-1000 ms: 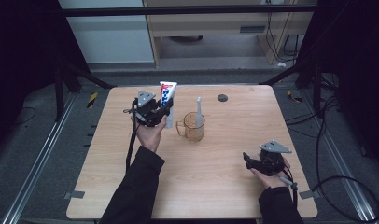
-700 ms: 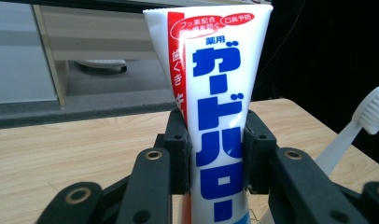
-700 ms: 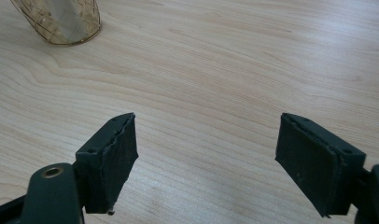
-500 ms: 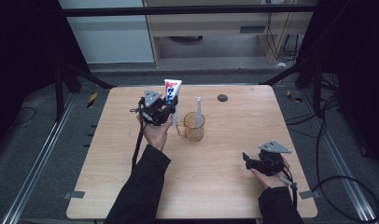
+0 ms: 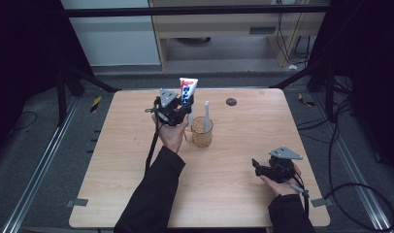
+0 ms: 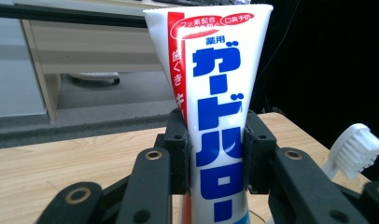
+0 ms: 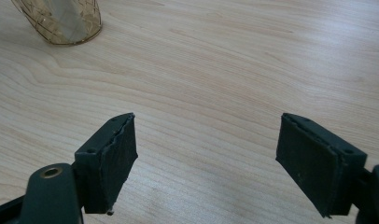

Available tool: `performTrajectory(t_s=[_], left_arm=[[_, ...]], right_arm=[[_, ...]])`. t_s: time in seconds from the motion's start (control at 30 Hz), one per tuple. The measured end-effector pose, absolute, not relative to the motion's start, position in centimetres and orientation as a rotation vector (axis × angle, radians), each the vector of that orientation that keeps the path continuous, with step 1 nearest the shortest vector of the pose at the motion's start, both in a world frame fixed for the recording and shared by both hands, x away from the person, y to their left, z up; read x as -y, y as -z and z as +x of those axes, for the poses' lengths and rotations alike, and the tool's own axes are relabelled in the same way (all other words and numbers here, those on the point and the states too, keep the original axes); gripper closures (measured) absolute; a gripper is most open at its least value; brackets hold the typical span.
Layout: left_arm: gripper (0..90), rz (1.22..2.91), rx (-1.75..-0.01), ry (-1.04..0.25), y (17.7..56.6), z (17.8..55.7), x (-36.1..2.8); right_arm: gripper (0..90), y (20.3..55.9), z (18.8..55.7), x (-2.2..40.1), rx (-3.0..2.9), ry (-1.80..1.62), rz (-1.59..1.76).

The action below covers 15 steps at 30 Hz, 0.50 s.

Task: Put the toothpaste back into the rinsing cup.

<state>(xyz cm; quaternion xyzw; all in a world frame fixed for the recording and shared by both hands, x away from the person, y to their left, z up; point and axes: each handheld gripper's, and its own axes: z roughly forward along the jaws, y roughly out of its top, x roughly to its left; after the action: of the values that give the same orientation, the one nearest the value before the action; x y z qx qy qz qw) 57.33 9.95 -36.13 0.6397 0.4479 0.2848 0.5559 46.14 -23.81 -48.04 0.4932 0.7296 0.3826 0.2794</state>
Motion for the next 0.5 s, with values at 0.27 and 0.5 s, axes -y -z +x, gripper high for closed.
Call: performTrajectory(t_s=[0.27, 0.5], left_arm=[[67.7, 1.512, -1.036, -0.683, 36.6, 58.0, -8.7], [67.8, 1.505, -1.035, -0.685, 37.1, 58.7, -8.5]], right_arm=[[20.1, 48.1, 46.1, 23.9, -1.953, -1.030, 1.323], [20.2, 48.2, 46.1, 23.8, -1.959, -1.024, 1.313]])
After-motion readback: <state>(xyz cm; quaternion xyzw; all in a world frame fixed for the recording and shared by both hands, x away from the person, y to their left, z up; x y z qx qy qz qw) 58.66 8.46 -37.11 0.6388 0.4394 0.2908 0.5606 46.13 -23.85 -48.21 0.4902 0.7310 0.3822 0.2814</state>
